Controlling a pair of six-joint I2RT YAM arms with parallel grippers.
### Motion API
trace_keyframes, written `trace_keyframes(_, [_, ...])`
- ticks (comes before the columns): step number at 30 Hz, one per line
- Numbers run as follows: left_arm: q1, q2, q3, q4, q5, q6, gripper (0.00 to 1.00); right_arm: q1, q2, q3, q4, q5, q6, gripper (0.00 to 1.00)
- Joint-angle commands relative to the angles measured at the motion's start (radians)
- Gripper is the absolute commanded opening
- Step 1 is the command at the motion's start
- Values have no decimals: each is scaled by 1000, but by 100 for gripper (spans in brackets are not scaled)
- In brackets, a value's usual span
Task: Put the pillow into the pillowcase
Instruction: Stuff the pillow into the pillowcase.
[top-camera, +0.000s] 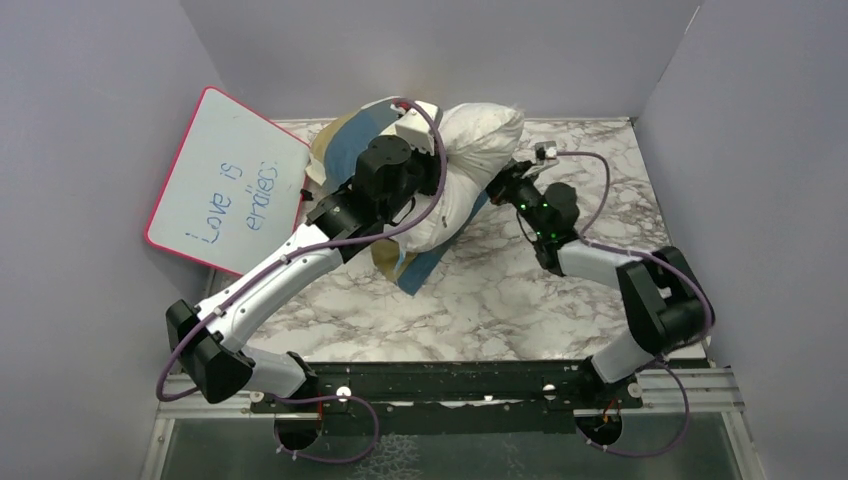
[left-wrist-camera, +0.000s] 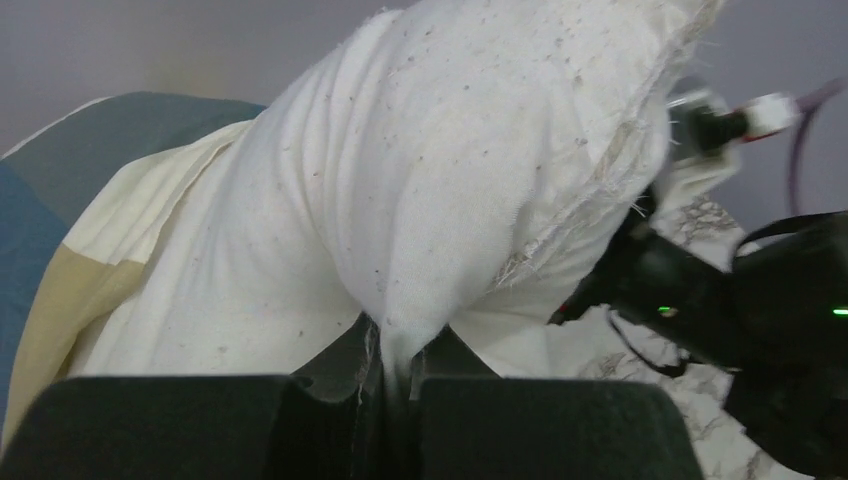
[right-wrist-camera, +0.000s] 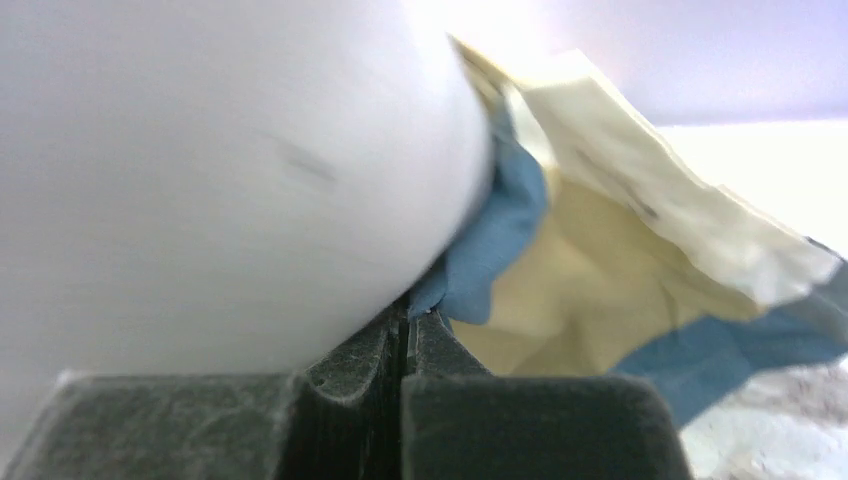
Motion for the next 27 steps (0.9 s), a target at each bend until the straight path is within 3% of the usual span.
trace_keyframes(1, [8,44,-87,132,-169,70,0,-37,-249,-76,-8,-356,5,0])
trace_keyframes(5, [8,77,-194,175,-187,61,0,-91,-341,-161,128,-534,220,0])
trace_keyframes(9, [13,110,-296,245,-156,15,0,-104,-377,-198,256,-594,338,0])
trace_keyframes(13, [36,152,-332,255,-141,-24,0,-105,-321,-230,542,-686,464,0])
trace_keyframes(21, [94,275,-324,242,-115,-33,0,-107,-472,-239,295,-727,280,0])
trace_keyframes(27, [68,215,-290,166,-100,-62,0,-107,-376,-169,178,-727,251,0])
